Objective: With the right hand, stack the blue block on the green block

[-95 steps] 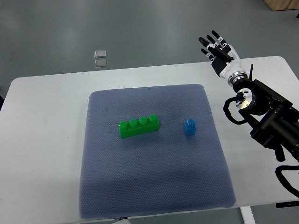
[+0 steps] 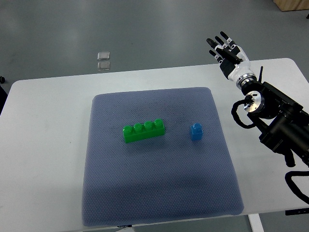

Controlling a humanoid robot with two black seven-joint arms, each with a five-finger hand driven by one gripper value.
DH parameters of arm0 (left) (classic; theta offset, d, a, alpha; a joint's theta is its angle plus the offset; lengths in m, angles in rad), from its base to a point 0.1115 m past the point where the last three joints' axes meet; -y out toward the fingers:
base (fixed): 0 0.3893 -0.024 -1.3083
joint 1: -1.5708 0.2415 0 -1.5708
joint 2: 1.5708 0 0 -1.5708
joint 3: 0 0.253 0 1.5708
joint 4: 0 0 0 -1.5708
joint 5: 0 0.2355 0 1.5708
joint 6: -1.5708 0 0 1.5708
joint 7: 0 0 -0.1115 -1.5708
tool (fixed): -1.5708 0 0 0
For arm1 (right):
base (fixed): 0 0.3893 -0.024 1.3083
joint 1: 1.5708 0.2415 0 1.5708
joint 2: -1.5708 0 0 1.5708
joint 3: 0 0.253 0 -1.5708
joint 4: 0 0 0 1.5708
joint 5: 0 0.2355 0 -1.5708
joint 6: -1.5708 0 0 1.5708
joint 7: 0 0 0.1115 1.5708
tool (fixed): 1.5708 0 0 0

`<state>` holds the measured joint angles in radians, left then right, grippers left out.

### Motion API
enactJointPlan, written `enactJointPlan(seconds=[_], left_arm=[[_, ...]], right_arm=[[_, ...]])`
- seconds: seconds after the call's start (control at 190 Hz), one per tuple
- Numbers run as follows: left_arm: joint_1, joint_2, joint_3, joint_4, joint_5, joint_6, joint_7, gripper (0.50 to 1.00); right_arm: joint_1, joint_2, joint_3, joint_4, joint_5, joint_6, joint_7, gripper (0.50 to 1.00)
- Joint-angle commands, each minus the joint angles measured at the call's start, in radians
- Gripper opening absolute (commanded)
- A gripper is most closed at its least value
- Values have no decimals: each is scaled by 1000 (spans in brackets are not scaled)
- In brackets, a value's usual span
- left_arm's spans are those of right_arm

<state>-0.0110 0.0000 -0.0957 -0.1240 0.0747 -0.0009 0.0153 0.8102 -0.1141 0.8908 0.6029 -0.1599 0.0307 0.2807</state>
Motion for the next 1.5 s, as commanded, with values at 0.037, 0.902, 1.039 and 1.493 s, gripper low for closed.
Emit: enactJointPlan(seconds=[0.037, 0.902, 1.039, 1.493], left_arm=[[0, 0, 1, 4, -1, -1, 0, 1000], [0, 0, 1, 1, -1, -1, 0, 1000], [0, 0, 1, 1, -1, -1, 0, 1000], [0, 0, 1, 1, -1, -1, 0, 1000]], right_arm=[[-2, 1, 0, 0, 0, 0, 0, 915], [6, -30, -18, 26, -33, -18, -2, 915], [6, -163, -81, 126, -191, 21, -3, 915], [14, -647, -305, 614, -747, 318, -12, 915]])
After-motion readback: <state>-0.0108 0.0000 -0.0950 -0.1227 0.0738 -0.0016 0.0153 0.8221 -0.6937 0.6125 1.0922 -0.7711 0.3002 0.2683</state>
